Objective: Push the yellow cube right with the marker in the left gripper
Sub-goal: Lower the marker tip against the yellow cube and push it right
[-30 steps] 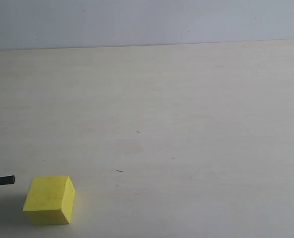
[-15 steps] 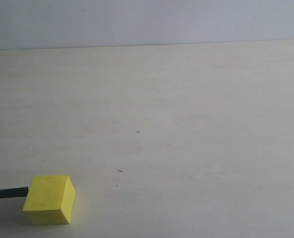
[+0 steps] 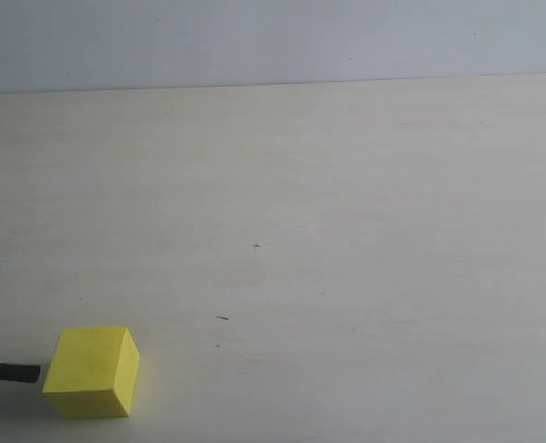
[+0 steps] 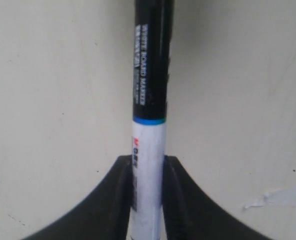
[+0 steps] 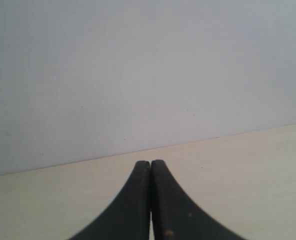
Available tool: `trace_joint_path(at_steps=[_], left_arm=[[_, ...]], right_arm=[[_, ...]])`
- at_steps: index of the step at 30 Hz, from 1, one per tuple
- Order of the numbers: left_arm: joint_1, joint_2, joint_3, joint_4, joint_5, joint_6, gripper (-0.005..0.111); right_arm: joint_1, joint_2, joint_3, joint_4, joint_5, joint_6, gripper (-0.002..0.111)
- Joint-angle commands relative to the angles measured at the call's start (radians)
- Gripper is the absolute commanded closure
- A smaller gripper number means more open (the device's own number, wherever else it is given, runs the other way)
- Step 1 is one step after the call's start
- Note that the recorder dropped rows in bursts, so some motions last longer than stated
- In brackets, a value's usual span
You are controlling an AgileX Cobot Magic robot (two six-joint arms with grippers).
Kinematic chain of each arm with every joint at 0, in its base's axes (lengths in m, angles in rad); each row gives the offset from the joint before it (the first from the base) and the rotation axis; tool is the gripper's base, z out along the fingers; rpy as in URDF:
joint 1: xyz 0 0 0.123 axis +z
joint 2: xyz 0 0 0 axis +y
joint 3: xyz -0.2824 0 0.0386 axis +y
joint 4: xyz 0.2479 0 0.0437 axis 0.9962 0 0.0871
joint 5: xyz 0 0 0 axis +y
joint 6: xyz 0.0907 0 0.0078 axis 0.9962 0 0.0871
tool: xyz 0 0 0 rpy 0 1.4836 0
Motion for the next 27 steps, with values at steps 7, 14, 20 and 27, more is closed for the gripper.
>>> trace_joint_path(at_steps=[7,14,20,27], left_arm=[[0.002,0.064,0.015,-0.075,-0.068,0.007,0.107],[0.002,0.063,0.015,-0.085,-0.061,0.007,0.107],[0.002,0.063,0.015,-0.089,-0.061,0.007,0.107],[-0.067,0.054,-0.033,-0.214,-0.044,0.075,0.107]], right_arm=[[-0.005,-0.008,0.005,0.000,-0.012,0.001,0.108],[-0.005,-0.008,0.005,0.000,-0.012,0.001,0.108],[-0.005,-0.008,0.005,0.000,-0.012,0.001,0.108],[-0.005,-0.008,0.005,0.000,-0.012,0.001,0.108]])
